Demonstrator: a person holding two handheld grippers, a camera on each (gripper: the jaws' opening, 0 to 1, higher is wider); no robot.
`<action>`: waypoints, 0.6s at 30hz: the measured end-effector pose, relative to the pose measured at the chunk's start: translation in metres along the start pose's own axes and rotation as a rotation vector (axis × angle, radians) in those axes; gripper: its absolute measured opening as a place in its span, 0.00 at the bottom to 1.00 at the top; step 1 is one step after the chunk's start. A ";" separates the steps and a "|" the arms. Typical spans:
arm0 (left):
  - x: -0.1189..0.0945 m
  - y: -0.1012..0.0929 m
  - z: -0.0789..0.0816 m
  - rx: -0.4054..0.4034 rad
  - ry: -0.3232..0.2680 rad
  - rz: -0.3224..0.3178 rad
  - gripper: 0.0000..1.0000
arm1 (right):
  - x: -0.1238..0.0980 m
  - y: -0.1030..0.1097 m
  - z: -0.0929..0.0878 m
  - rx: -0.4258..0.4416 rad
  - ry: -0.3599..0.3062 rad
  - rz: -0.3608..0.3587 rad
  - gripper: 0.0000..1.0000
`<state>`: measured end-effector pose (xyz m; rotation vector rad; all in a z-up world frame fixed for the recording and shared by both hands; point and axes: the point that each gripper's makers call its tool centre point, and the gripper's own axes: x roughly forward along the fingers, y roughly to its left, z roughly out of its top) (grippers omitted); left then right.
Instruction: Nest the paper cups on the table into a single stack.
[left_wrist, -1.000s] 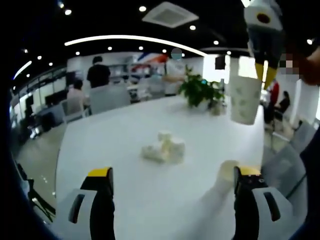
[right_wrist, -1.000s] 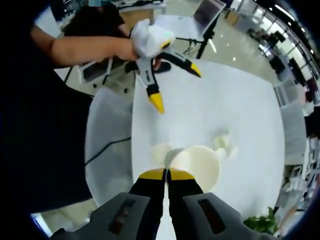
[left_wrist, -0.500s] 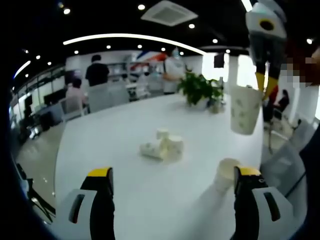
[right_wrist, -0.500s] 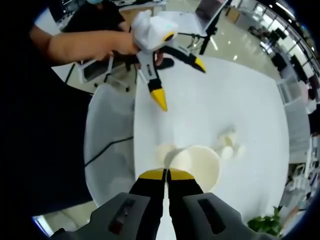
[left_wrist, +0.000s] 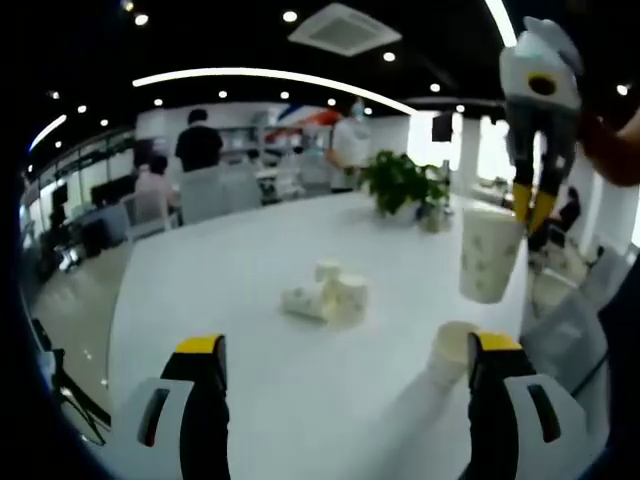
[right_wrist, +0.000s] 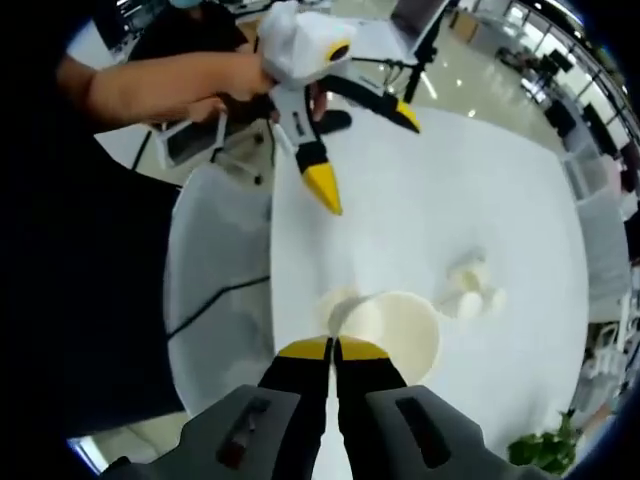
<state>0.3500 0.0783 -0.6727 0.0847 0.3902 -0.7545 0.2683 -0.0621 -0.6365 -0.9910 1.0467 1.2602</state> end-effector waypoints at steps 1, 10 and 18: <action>0.000 0.000 0.000 -0.002 0.000 0.001 0.98 | 0.002 0.001 0.000 0.001 -0.002 0.002 0.00; -0.003 -0.002 -0.004 -0.002 0.013 -0.002 0.98 | 0.013 0.001 -0.002 0.026 -0.017 0.004 0.00; -0.004 -0.001 -0.002 -0.010 0.007 0.004 0.98 | 0.021 0.000 -0.004 0.027 -0.014 0.002 0.00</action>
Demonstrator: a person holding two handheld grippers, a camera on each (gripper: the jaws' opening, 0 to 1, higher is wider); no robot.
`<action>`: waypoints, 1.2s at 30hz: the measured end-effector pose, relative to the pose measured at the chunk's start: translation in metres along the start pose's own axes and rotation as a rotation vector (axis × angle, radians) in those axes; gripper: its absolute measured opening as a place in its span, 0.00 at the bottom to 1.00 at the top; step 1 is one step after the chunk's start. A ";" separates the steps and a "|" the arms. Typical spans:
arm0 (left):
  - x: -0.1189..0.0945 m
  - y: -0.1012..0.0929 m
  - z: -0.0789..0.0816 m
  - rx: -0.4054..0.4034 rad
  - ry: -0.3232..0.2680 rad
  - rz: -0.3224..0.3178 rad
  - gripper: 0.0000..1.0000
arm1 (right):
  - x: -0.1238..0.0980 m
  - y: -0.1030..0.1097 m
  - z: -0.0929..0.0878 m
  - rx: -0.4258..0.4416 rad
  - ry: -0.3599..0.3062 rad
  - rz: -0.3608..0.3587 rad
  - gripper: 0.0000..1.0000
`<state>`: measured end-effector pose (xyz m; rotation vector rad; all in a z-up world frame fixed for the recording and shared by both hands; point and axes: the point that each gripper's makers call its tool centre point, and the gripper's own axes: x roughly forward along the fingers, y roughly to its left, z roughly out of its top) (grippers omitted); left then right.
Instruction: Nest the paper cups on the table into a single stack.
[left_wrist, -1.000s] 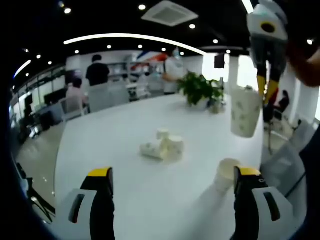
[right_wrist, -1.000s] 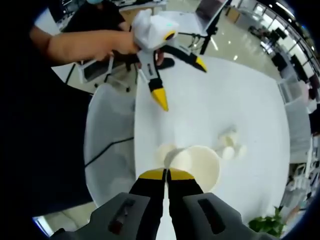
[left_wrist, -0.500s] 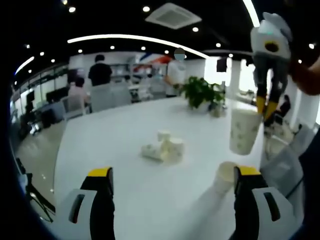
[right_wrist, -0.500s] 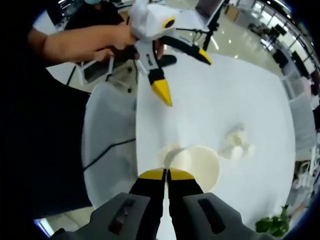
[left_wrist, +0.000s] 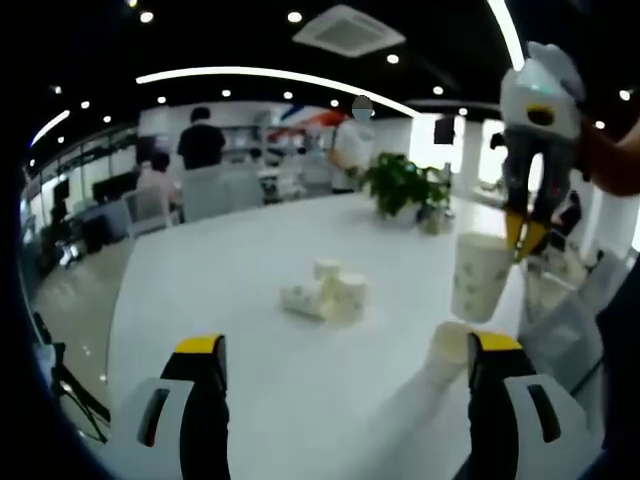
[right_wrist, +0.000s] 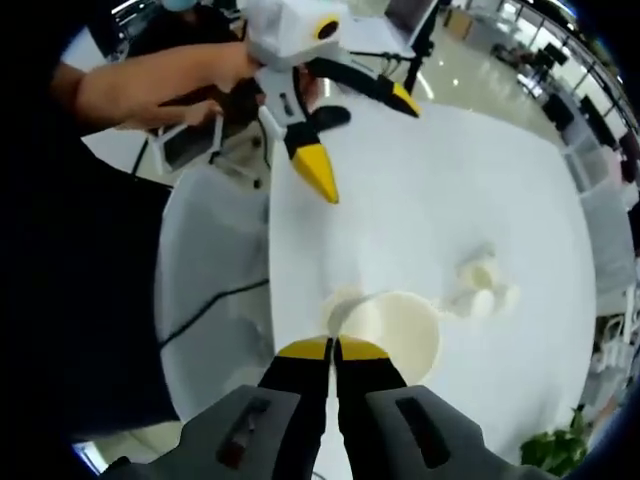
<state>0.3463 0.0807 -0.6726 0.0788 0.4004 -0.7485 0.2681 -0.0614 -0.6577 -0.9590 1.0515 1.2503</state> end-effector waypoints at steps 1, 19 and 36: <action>0.000 0.000 0.000 -0.001 0.000 0.001 0.98 | 0.002 0.000 0.000 0.001 0.001 0.001 0.00; -0.002 0.004 0.001 -0.002 0.004 0.012 0.98 | 0.034 -0.002 -0.007 0.038 -0.005 0.015 0.00; -0.002 0.004 -0.004 -0.011 0.010 0.015 0.98 | 0.061 0.004 -0.017 0.051 0.017 0.026 0.00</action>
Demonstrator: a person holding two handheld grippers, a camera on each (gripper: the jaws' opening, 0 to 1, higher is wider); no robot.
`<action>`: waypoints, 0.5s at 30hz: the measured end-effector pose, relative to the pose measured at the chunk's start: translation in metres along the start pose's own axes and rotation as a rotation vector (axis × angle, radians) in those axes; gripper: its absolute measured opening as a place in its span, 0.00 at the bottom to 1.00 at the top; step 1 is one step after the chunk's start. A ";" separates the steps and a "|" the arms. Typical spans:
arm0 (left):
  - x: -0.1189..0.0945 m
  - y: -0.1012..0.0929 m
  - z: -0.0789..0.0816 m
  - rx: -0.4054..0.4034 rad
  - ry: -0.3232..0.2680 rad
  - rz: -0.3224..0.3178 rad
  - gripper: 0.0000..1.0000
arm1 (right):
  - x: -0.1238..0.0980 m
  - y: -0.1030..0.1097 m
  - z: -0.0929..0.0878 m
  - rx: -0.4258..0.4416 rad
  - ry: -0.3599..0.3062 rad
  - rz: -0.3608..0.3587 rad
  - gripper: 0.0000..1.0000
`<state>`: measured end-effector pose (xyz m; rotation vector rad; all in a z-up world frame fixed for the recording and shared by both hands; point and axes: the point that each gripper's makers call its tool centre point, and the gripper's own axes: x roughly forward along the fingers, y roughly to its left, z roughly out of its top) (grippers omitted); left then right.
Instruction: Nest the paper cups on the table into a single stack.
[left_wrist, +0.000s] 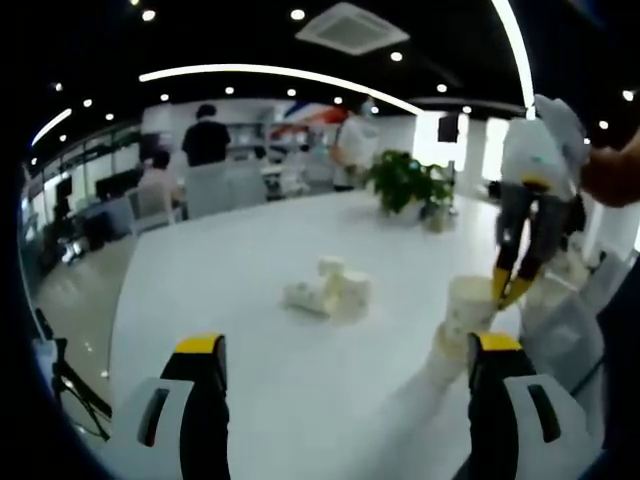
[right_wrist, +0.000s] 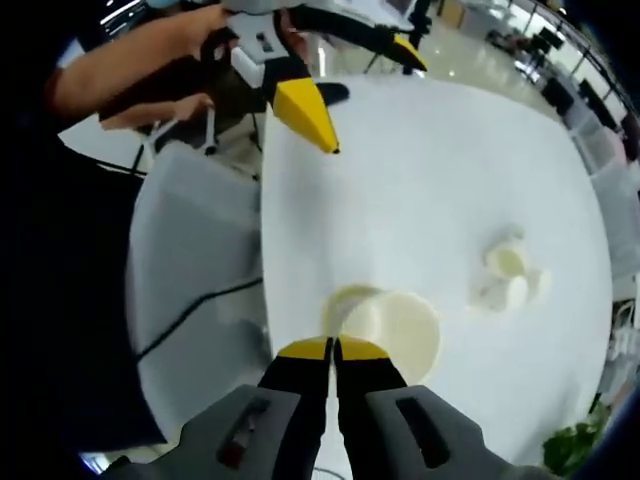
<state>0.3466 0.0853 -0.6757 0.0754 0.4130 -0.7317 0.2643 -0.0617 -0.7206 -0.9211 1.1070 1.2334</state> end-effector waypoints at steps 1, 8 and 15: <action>0.000 0.000 0.000 0.000 0.000 0.000 0.98 | 0.003 0.001 -0.001 0.002 0.003 0.004 0.00; 0.000 0.001 -0.002 -0.002 0.002 0.001 0.98 | 0.010 0.001 -0.004 0.011 0.007 0.008 0.00; -0.001 0.000 -0.002 -0.002 0.003 0.001 0.98 | 0.019 0.000 -0.004 0.023 0.011 0.008 0.00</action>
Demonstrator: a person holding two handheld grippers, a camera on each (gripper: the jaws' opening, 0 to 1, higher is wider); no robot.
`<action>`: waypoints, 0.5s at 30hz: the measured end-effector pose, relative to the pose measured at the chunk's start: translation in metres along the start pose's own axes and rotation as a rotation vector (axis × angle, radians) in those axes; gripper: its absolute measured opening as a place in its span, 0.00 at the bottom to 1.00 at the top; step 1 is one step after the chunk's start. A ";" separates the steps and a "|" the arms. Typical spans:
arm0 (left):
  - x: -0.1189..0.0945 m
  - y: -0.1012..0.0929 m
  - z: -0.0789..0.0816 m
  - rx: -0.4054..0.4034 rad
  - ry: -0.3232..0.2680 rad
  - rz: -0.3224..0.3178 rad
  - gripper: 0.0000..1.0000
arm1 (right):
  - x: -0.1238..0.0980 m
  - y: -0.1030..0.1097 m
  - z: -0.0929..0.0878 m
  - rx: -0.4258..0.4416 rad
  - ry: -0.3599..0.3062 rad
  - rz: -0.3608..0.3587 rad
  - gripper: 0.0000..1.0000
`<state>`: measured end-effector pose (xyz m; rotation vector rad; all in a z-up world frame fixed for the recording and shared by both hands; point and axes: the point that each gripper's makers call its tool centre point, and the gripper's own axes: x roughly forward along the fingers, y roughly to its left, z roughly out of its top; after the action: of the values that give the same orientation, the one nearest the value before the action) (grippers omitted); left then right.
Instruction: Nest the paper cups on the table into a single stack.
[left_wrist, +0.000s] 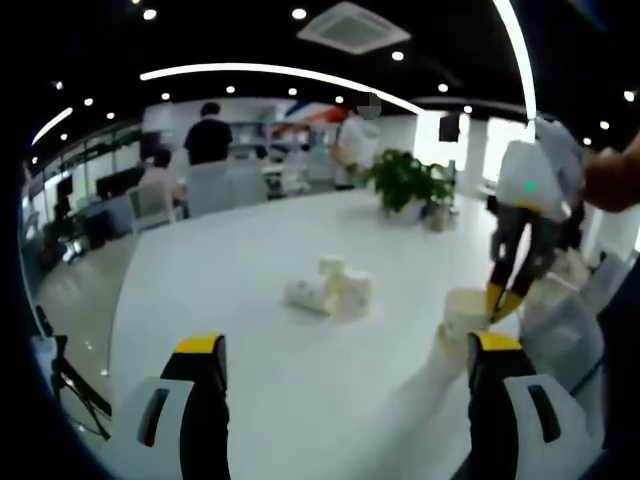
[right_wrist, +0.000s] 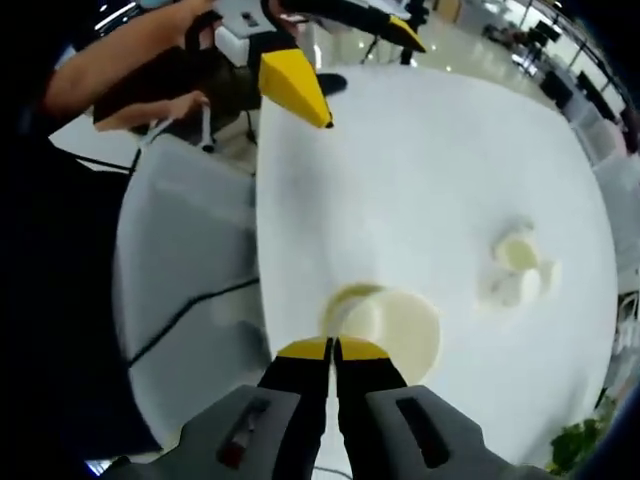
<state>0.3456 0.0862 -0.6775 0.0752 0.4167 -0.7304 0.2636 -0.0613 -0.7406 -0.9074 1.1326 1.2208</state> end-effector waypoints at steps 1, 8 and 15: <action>0.000 0.000 0.000 -0.001 0.000 -0.001 0.98 | 0.003 0.000 0.000 -0.001 0.005 -0.001 0.00; -0.001 -0.001 -0.001 -0.005 0.001 -0.004 0.98 | 0.015 0.000 -0.001 0.004 0.014 0.001 0.00; -0.002 -0.001 -0.003 -0.010 0.003 0.001 0.98 | 0.024 0.000 -0.002 0.012 0.014 0.002 0.00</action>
<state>0.3426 0.0876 -0.6791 0.0666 0.4235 -0.7276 0.2624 -0.0580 -0.7645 -0.9072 1.1505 1.2101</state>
